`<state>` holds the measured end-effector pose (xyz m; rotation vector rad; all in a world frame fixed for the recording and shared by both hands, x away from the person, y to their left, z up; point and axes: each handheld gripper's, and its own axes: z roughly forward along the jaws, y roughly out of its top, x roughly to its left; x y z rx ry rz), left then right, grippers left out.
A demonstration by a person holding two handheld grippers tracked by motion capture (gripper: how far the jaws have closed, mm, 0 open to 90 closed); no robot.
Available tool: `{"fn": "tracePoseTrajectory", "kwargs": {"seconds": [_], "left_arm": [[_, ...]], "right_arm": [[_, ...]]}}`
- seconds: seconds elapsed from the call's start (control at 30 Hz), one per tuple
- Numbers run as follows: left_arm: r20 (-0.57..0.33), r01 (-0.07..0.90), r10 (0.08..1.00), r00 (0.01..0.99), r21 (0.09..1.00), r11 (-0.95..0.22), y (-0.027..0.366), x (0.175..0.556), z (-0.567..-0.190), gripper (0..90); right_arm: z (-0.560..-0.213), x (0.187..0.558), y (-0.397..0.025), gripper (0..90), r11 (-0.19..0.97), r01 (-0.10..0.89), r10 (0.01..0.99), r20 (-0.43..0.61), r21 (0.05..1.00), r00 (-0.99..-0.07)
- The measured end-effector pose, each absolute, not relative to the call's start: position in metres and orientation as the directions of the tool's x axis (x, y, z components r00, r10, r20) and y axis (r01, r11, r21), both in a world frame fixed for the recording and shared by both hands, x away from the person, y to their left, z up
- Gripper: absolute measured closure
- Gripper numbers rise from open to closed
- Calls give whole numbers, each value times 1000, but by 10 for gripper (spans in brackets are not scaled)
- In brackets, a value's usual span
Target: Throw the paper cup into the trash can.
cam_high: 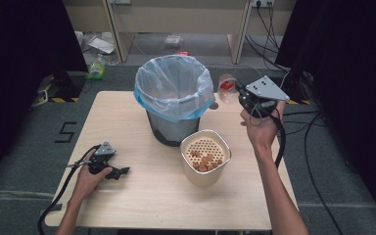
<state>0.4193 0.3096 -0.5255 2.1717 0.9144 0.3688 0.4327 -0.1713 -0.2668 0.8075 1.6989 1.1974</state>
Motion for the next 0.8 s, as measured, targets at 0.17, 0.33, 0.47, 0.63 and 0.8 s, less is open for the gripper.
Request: {"fn": "tracePoseTrajectory", "kwargs": {"seconds": [0.17,0.33,0.47,0.63,0.8], "left_arm": [[-20,497,709,705,727,-473,310,419,-526,0],[-20,496,709,705,728,-473,310,419,-526,0],[-19,497,709,705,727,-474,310,419,-525,0],[-20,497,709,705,728,-473,310,419,-526,0],[-20,497,709,705,728,-473,310,419,-526,0]], "right_arm": [[-250,437,-165,875,322,-2,868,-296,947,-398],[-233,444,-150,876,320,-15,857,-295,947,-423],[-226,450,-135,876,321,-16,845,-294,947,-448],[-222,469,-101,875,335,6,807,-283,942,-519],[-225,482,-81,874,358,35,785,-280,933,-553]]}}
